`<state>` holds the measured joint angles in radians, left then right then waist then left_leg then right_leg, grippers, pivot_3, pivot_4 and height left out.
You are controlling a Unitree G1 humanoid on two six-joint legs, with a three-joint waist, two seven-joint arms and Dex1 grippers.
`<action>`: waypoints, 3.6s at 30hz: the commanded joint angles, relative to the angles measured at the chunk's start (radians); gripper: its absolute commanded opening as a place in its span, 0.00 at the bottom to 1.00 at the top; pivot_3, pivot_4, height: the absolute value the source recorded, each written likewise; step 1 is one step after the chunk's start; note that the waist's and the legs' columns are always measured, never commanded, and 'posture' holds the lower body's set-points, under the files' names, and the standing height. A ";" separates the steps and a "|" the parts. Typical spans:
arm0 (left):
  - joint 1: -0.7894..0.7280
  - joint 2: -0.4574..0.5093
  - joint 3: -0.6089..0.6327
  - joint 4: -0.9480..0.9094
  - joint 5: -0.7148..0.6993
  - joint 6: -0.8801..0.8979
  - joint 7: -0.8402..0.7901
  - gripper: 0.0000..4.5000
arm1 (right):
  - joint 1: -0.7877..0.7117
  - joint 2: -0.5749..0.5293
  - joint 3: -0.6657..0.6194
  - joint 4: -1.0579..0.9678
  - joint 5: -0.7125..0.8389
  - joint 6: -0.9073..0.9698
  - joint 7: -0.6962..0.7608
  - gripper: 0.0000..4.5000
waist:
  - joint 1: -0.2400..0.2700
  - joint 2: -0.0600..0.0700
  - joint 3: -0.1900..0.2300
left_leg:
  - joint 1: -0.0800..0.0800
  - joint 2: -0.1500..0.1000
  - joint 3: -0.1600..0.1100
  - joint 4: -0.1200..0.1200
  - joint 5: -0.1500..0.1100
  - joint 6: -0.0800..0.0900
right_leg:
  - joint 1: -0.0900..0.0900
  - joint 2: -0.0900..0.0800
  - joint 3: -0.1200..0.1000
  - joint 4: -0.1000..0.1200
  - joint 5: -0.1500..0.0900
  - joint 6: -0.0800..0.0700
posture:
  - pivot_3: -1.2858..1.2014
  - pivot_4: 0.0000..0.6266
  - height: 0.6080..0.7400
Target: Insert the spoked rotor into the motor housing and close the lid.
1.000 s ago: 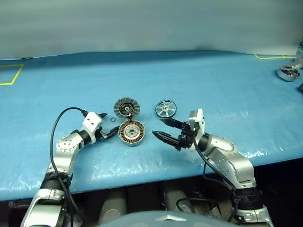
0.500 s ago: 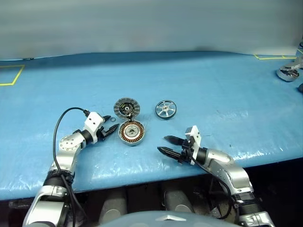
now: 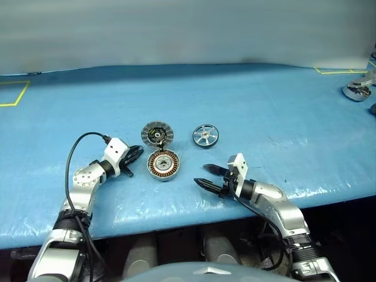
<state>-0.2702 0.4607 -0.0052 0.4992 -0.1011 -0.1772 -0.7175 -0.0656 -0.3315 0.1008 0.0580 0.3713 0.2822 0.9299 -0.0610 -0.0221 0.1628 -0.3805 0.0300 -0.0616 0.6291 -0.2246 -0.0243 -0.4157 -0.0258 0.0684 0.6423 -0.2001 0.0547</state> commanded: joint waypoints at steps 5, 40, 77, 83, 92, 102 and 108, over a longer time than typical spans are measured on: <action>0.035 0.002 0.054 -0.032 -0.074 0.029 -0.025 0.19 | -0.032 0.010 -0.002 0.007 -0.015 -0.053 -0.002 0.85 | -0.001 0.000 0.000 | 0.000 0.000 0.000 0.000 0.000 0.000 | 0.000 0.000 0.000 0.000 0.000 0.000 | 0.52 0.24 1.00; 0.010 0.043 0.068 -0.111 -0.130 0.184 -0.125 0.46 | -0.033 0.058 0.015 0.086 -0.049 -0.153 -0.013 0.85 | 0.001 -0.001 0.002 | -0.002 0.000 0.000 -0.001 0.000 -0.001 | -0.001 0.000 0.000 -0.002 0.000 0.000 | 0.52 0.24 1.00; 0.058 0.068 0.059 -0.172 -0.173 0.184 -0.261 0.14 | -0.051 0.045 0.014 0.117 -0.086 -0.215 -0.023 0.85 | -0.002 -0.001 0.003 | -0.001 0.000 0.000 -0.001 0.000 -0.001 | -0.001 0.000 0.000 -0.002 0.000 0.000 | 0.52 0.24 1.00; 0.097 0.119 0.053 -0.292 -0.202 0.224 -0.323 0.14 | -0.052 0.042 0.019 0.104 -0.051 -0.220 0.052 0.85 | 0.001 -0.001 0.003 | -0.001 0.000 0.000 -0.001 0.000 -0.001 | -0.001 0.000 0.000 -0.002 0.000 0.000 | 0.52 0.24 1.00; 0.044 0.119 0.004 -0.371 -0.212 0.254 -0.379 0.14 | -0.060 0.047 0.014 0.098 -0.048 -0.245 0.073 0.85 | 0.001 0.000 0.004 | -0.002 0.000 0.000 -0.001 -0.001 -0.001 | -0.002 0.000 0.000 -0.002 0.000 0.000 | 0.52 0.24 1.00; -0.035 0.069 -0.098 -0.341 -0.177 0.244 -0.424 0.14 | -0.052 0.043 0.018 0.103 -0.067 -0.253 0.050 0.85 | 0.001 0.000 0.005 | -0.002 0.000 0.000 -0.001 0.000 -0.001 | -0.002 0.000 0.000 -0.002 0.000 0.000 | 0.52 0.24 1.00; -0.064 0.051 -0.141 -0.300 -0.143 0.229 -0.431 0.14 | -0.049 0.045 0.020 0.102 -0.083 -0.264 0.037 0.85 | -0.002 -0.001 0.005 | -0.002 0.000 0.000 -0.001 0.000 -0.001 | -0.002 0.000 0.000 -0.002 0.000 0.000 | 0.52 0.24 1.00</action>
<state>-0.3159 0.5120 -0.1440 0.2004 -0.2462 0.0728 -1.1424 -0.1128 -0.2846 0.1220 0.1832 0.2821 0.0430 0.9674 -0.0629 -0.0226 0.1676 -0.3829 0.0301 -0.0615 0.6280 -0.2251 -0.0250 -0.4177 -0.0256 0.0686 0.6405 -0.2002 0.0547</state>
